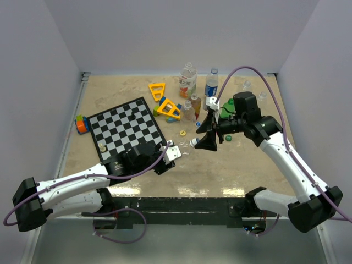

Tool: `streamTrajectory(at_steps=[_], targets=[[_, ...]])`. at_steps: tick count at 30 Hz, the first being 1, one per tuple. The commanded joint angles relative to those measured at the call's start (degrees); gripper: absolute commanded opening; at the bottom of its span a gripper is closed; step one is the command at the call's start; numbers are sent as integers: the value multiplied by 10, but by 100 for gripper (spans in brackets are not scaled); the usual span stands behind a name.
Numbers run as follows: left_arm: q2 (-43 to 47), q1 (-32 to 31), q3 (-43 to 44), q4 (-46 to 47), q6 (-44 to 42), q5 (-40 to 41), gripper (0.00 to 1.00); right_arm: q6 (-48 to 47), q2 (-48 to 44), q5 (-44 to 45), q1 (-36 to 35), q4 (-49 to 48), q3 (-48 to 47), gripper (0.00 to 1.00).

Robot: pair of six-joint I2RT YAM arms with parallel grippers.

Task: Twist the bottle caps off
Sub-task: Unscrew the bottle cap from the plastic bottle.

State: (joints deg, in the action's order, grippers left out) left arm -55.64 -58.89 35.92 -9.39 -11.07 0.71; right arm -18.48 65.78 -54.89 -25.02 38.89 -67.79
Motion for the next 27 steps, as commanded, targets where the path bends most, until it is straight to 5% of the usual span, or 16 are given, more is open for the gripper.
streamTrajectory(at_steps=[1,8,14,19,24,27], targets=[[8,4,27,30,11,15,0,17,1,0,1,-12,1,72],[8,4,27,30,11,18,0,8,19,-20,0,6,-5,52],[9,4,27,30,11,20,0,-1,25,-31,-2,14,-11,47],[8,4,27,30,11,20,0,-32,28,-45,-5,33,-19,29],[10,4,27,28,7,11,0,-127,32,-62,-14,86,-49,13],[9,4,26,29,6,5,0,-279,39,-76,-24,162,-80,0]])
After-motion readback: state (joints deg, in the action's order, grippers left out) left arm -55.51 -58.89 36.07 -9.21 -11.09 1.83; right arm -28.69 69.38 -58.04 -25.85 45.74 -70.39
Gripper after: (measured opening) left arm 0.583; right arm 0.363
